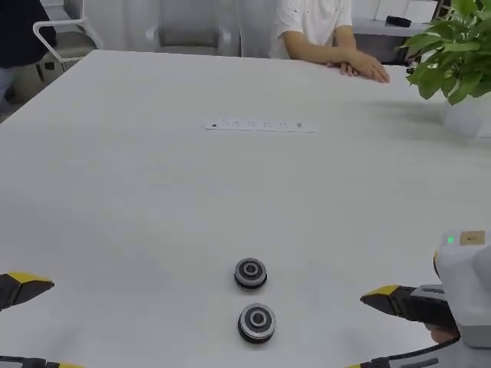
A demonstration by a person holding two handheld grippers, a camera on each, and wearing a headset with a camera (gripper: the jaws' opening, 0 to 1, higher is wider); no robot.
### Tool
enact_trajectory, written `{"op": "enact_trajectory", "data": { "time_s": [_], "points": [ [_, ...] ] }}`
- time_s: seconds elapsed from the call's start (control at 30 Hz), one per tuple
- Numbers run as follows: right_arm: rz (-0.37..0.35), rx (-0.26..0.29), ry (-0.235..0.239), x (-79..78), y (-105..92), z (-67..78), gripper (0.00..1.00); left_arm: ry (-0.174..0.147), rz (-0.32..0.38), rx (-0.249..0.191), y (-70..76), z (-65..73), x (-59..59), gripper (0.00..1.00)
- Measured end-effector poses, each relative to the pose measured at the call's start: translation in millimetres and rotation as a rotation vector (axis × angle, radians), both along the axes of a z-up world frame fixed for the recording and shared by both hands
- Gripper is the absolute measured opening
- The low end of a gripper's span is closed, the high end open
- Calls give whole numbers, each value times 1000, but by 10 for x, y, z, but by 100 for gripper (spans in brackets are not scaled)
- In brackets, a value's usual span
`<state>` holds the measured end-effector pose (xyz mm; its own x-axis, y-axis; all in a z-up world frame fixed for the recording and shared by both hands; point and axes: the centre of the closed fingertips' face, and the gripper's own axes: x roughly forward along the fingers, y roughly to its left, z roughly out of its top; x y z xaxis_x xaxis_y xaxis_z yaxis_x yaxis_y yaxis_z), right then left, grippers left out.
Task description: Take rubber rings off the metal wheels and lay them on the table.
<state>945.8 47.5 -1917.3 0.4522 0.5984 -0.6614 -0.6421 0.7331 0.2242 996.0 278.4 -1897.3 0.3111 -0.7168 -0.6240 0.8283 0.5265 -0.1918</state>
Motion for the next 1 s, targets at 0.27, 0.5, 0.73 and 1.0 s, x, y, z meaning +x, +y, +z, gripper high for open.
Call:
{"op": "enact_trajectory", "data": {
  "time_s": [0.27,0.5,0.73,1.0],
  "points": [
    [-8,9,5,0,-2,-2,85,8,2,8,16,-22,2,95],
    [-15,20,11,-12,-10,1,82,11,-2,21,25,-39,-6,94],
    [-27,41,20,-39,-5,-7,79,21,-14,36,27,-76,-48,93],
    [-21,22,-5,-20,-25,7,80,-13,-46,36,-12,-27,-53,92]
  ]
}}
